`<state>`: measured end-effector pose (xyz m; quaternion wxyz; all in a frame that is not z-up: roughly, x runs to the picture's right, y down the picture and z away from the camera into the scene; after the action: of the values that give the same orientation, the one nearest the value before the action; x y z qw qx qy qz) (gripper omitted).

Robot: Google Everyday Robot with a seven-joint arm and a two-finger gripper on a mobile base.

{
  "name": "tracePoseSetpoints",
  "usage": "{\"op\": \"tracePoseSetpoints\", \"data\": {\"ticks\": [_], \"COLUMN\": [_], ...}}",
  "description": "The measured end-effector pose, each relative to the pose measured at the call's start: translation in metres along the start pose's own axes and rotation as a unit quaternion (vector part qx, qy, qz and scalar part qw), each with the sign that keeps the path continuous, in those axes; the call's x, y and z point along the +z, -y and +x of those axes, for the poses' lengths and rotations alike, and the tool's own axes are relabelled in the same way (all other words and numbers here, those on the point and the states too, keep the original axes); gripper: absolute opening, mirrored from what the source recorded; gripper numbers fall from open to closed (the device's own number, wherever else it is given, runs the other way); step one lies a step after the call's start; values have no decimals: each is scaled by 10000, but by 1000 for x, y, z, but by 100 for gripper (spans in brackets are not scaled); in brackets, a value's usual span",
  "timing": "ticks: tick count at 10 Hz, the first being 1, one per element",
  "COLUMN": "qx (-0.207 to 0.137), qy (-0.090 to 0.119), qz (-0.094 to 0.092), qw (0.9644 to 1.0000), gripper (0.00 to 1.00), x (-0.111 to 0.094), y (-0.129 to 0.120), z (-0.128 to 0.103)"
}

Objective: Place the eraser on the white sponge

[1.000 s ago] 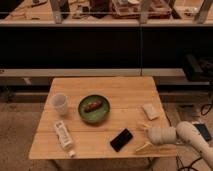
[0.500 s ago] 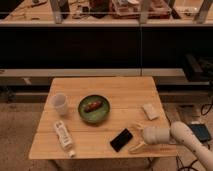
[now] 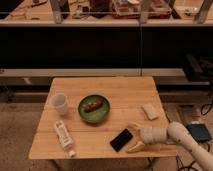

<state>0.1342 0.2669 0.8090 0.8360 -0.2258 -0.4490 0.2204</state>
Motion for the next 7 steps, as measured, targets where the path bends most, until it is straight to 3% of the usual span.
{"op": "tracePoseSetpoints", "data": {"ticks": [5, 7], "qx": [-125, -175], "qy": [98, 175], "qz": [-49, -107], "qw": [9999, 9996], "gripper": [79, 59], "x": [4, 4], "y": [-1, -3], "z": [1, -2]}}
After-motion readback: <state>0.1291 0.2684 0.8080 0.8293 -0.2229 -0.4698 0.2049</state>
